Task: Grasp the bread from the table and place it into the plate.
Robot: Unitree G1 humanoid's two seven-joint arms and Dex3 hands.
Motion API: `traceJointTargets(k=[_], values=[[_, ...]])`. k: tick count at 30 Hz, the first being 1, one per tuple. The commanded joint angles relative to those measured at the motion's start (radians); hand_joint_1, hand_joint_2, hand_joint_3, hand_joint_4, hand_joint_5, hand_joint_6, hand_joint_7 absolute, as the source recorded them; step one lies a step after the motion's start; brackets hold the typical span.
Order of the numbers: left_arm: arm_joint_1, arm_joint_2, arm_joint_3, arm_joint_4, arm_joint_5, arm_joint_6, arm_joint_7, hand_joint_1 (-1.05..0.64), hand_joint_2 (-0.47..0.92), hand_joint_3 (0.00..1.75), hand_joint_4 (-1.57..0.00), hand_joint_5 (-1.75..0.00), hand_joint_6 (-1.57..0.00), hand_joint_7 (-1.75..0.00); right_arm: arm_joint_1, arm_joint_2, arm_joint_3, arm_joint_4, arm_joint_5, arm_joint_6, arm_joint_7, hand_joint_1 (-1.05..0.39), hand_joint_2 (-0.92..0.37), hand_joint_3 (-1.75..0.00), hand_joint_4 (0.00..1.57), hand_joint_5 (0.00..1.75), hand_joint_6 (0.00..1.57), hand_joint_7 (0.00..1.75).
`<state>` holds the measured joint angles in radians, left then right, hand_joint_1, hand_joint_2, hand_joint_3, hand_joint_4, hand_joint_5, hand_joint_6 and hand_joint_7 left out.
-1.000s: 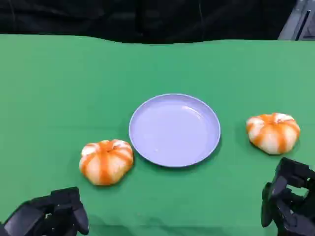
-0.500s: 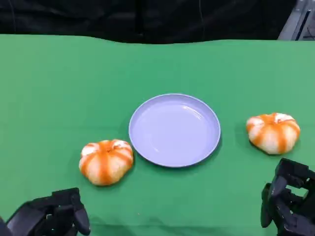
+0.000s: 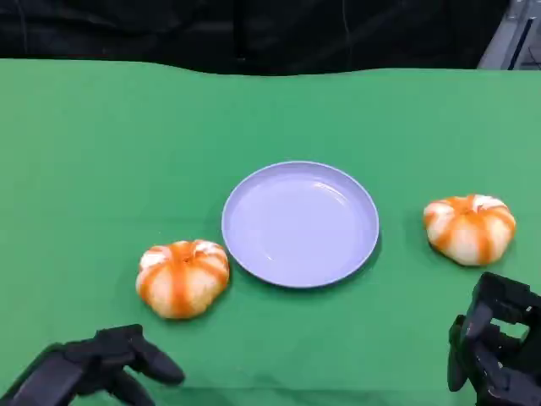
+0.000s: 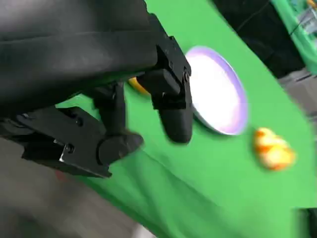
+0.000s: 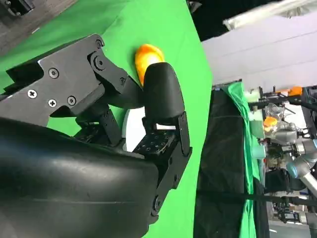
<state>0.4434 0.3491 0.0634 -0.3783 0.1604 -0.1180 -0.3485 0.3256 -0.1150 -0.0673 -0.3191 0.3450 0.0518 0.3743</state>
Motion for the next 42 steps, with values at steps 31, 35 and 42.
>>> traceJointTargets(k=[31, 35, 42], values=[[-0.551, -0.025, -0.346, 0.526, 0.931, 0.184, 0.481, -0.85, 0.92, 0.29, 0.00, 0.00, -0.25, 0.00, 0.017, -0.004, 0.027, -0.037, -0.005, 0.005, -0.039, -0.04, -0.56, -1.14, 0.89, 1.73, 0.81, 1.54], [-0.606, -0.047, -0.389, 0.615, 0.901, 0.195, 0.483, -0.86, 0.92, 0.31, 0.00, 0.00, -0.24, 0.00, 0.022, -0.005, 0.029, -0.041, -0.001, 0.003, -0.035, -0.05, -0.56, -1.14, 0.89, 1.72, 0.81, 1.53], [-0.645, -0.074, -0.450, 0.701, 0.861, 0.212, 0.504, -0.86, 0.92, 0.33, 0.00, 0.00, -0.24, 0.00, 0.032, -0.005, 0.033, -0.064, 0.008, 0.022, -0.041, -0.05, -0.58, -1.11, 0.90, 1.71, 0.82, 1.51]])
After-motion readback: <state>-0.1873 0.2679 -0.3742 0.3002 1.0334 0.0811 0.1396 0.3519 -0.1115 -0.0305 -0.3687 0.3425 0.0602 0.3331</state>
